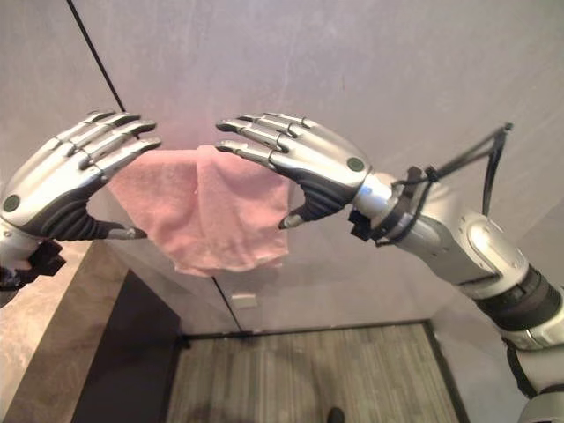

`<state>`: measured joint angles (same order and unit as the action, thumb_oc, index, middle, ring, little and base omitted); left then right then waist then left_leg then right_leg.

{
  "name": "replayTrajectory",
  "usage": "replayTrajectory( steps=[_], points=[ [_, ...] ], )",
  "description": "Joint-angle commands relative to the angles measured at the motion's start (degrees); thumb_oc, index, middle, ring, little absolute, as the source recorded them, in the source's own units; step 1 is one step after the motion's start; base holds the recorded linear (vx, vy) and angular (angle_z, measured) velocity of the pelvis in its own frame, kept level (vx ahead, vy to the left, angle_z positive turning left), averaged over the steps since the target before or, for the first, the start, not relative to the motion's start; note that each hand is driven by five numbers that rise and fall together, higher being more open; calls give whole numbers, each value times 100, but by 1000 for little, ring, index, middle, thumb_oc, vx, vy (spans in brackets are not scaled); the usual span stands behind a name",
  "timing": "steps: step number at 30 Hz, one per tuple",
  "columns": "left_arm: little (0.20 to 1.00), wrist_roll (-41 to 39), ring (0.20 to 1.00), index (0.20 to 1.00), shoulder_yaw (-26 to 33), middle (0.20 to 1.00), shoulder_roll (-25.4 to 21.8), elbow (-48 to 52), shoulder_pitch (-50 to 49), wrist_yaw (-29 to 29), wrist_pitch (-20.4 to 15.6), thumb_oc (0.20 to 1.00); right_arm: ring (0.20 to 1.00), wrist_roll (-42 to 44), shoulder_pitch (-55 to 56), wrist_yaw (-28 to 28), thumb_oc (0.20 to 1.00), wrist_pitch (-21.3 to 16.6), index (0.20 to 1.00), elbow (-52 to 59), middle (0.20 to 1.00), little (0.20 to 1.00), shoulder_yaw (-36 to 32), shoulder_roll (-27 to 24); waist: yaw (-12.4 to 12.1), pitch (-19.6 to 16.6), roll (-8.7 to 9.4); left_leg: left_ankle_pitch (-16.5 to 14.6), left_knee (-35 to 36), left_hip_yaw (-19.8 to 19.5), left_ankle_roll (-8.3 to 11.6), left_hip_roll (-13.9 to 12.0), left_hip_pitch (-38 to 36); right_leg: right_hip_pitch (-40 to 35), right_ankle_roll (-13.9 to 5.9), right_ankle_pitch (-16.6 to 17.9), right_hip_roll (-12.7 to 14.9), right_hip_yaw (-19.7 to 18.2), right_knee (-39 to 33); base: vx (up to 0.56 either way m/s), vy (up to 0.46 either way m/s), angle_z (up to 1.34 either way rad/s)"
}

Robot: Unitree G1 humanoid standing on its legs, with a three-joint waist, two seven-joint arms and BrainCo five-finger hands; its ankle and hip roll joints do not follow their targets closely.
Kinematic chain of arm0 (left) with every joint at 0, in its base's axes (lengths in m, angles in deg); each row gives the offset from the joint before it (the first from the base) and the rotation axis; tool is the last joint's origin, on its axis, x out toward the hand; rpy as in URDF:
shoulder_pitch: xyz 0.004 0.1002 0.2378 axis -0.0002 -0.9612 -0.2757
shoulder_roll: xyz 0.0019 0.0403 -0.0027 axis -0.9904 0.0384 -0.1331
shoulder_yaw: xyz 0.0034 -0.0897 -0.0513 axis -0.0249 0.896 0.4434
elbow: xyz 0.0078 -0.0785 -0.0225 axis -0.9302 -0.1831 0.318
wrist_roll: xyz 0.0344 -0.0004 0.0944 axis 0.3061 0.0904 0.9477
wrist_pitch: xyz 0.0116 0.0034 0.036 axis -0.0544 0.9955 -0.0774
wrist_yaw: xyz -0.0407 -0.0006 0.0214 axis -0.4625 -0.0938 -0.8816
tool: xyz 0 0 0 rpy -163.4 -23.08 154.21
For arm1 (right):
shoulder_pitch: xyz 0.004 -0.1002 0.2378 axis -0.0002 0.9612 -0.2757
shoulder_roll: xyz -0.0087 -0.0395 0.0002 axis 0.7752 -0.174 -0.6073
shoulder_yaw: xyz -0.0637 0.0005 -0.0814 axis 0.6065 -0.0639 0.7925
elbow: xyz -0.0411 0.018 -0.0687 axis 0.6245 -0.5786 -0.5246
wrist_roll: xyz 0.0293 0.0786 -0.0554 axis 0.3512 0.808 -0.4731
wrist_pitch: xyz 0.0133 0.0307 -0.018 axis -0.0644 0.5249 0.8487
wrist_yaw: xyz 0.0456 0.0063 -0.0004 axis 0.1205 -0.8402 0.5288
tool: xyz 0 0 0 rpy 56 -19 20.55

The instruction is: Put brush and paste in cup on sink, flatten towel.

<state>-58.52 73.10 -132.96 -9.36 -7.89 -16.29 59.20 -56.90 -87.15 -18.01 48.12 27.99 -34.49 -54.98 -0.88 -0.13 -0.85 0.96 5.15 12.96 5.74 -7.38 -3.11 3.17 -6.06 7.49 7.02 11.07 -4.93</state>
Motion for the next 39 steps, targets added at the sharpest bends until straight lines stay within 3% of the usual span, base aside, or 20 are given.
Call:
replayTrajectory(
  steps=[1,10,26,39],
  points=[
    [1000,-125,1000,1000,-121,1000,-418,-363,357,43,156,1000,1000,-133,-835,-129,1000,251,1000,-501,1000,1000,285,342,-63,-60,274,71,-15,105,-23,196,-76,-181,-556,164,520,-258,-7,-17,18,-5],
    [1000,151,1000,1000,-409,1000,-339,-891,872,207,332,1000,1000,-254,-1707,-176,1000,441,1000,-1247,1000,1000,726,944,-186,41,273,100,-15,37,-35,238,100,-57,-554,192,576,-211,-7,-4,6,-1],
    [1000,234,1000,1000,-1212,1000,200,-1122,1740,267,478,1000,1000,-478,-2012,-130,1000,620,1000,-2052,1000,1000,1042,1857,-277,168,319,87,-15,-111,-75,247,184,-86,-484,87,551,-106,-7,23,0,4],
    [1000,354,1000,1000,-1539,1000,518,-1228,1899,235,523,1000,1000,-670,-1833,84,1000,564,1000,-2249,1000,1000,1342,2114,-303,288,376,69,-15,-108,-96,241,210,-52,-470,41,531,-115,-7,4,0,1]
  ],
)
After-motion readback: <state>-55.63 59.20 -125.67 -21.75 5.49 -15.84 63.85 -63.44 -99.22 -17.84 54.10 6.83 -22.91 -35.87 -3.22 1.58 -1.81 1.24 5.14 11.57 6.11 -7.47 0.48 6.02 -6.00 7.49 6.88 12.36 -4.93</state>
